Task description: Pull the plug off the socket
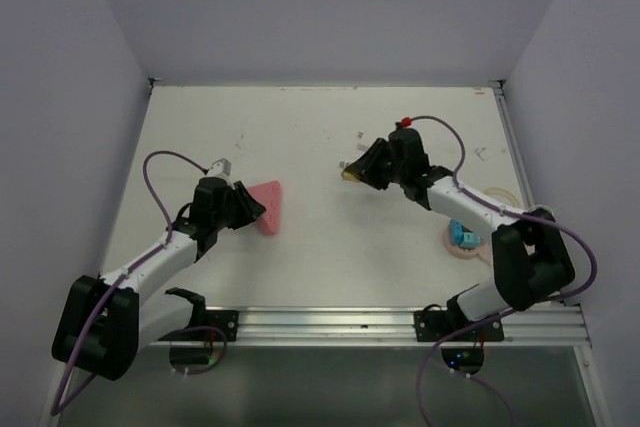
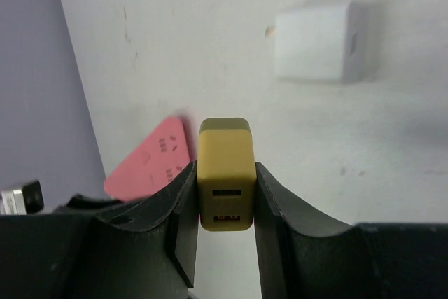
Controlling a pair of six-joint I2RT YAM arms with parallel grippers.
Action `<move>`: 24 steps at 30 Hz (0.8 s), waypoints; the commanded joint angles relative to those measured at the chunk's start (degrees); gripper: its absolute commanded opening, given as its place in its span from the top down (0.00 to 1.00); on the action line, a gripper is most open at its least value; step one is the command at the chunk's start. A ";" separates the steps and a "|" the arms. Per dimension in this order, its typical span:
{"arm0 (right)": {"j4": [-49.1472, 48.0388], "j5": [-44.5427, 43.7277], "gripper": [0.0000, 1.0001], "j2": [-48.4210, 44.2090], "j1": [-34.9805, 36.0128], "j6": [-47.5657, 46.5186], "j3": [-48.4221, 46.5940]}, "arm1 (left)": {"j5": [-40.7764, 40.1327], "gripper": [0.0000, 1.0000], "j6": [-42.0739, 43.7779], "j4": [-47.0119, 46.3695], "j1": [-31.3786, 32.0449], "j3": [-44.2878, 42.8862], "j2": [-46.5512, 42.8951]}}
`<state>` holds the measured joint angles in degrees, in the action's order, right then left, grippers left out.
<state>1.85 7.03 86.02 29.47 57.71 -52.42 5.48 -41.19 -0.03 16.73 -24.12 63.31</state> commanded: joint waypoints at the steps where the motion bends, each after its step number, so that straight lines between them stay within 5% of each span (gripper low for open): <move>1: -4.31 9.29 1.00 -1.82 -9.76 -5.32 0.48 | -1.70 1.00 3.31 6.19 -0.65 0.04 1.12; 7: -7.91 18.97 1.00 6.42 -23.92 -7.96 -5.38 | -0.03 1.00 3.83 5.66 -0.65 -0.31 1.20; 24: -17.67 23.91 0.89 37.02 -28.68 -4.80 -27.64 | 1.73 1.00 5.07 3.99 -0.65 -1.46 4.63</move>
<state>-11.46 28.53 121.93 0.80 52.29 -76.18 8.03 -39.20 -0.69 16.49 -25.76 66.02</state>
